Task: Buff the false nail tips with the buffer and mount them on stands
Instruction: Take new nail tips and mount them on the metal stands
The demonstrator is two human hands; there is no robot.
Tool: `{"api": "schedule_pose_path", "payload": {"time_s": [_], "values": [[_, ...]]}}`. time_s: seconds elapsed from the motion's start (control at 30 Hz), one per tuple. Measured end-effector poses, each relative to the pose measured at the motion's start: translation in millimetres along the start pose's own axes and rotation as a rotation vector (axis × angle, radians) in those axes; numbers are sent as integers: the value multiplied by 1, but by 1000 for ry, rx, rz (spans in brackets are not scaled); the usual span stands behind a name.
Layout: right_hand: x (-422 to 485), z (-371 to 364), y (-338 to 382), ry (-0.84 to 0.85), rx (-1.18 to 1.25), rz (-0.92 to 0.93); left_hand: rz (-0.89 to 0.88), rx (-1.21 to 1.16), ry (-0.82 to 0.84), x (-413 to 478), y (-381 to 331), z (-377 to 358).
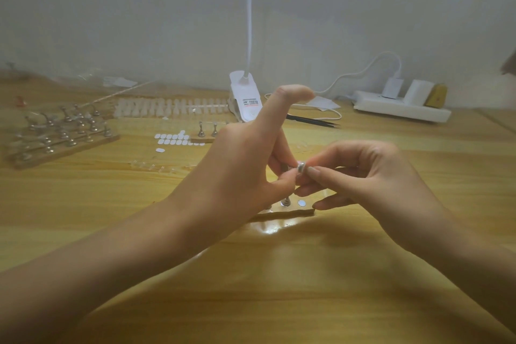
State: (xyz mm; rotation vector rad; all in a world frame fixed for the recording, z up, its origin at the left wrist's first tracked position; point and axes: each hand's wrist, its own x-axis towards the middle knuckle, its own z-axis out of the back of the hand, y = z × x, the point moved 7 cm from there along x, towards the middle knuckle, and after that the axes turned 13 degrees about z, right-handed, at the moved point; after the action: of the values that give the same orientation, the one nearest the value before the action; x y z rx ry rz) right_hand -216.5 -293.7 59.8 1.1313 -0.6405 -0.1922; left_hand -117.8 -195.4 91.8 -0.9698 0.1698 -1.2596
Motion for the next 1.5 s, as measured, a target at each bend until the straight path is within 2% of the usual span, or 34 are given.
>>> {"api": "schedule_pose_path", "payload": {"time_s": [0.57,1.5], "values": [[-1,1,-1,-24,8,5,-86,107,31,-4,-7,-6],[0,1,-4,17,45,17,-51,46,-3,-3,-1,-3]]}}
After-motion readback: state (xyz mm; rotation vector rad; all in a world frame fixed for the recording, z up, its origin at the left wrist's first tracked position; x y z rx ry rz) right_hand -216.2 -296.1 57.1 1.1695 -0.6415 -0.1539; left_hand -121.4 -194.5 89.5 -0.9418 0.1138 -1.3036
